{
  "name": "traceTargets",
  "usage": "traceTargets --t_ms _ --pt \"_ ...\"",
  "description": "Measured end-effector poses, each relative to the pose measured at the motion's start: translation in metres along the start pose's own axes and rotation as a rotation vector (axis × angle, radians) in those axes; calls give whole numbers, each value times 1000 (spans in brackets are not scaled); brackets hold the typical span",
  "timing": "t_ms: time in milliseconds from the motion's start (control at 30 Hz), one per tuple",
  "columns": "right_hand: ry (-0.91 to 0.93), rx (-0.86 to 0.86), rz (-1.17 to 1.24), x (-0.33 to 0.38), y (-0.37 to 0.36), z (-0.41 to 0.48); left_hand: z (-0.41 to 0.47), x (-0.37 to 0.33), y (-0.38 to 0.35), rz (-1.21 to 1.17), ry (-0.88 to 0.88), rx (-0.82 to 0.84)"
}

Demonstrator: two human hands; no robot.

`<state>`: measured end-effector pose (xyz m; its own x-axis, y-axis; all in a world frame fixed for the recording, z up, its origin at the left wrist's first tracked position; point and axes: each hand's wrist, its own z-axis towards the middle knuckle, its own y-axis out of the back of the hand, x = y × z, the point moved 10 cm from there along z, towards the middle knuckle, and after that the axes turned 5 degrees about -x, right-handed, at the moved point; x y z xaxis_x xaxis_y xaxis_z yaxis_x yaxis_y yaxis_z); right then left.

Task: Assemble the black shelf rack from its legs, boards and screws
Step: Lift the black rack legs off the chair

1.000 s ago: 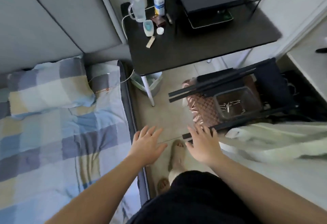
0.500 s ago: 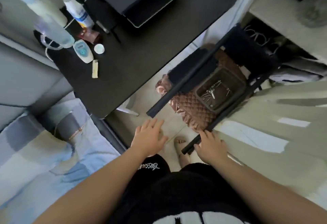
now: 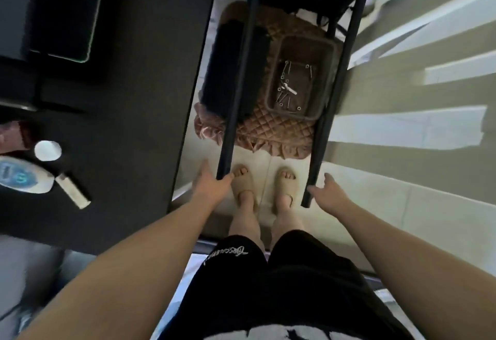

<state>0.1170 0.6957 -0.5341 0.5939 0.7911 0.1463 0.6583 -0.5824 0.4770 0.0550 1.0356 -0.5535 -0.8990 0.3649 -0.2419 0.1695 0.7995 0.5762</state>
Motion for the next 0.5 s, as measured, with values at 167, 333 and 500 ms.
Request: traceTargets --t_ms 167,333,500 --pt "-214 10 415 -6 -30 19 28 -2 -23 -130 17 152" --pt "-253 -54 631 -8 -31 26 28 -12 -17 -97 -25 124" --pt "-232 -99 818 -10 -6 7 6 -37 -10 -270 37 241"
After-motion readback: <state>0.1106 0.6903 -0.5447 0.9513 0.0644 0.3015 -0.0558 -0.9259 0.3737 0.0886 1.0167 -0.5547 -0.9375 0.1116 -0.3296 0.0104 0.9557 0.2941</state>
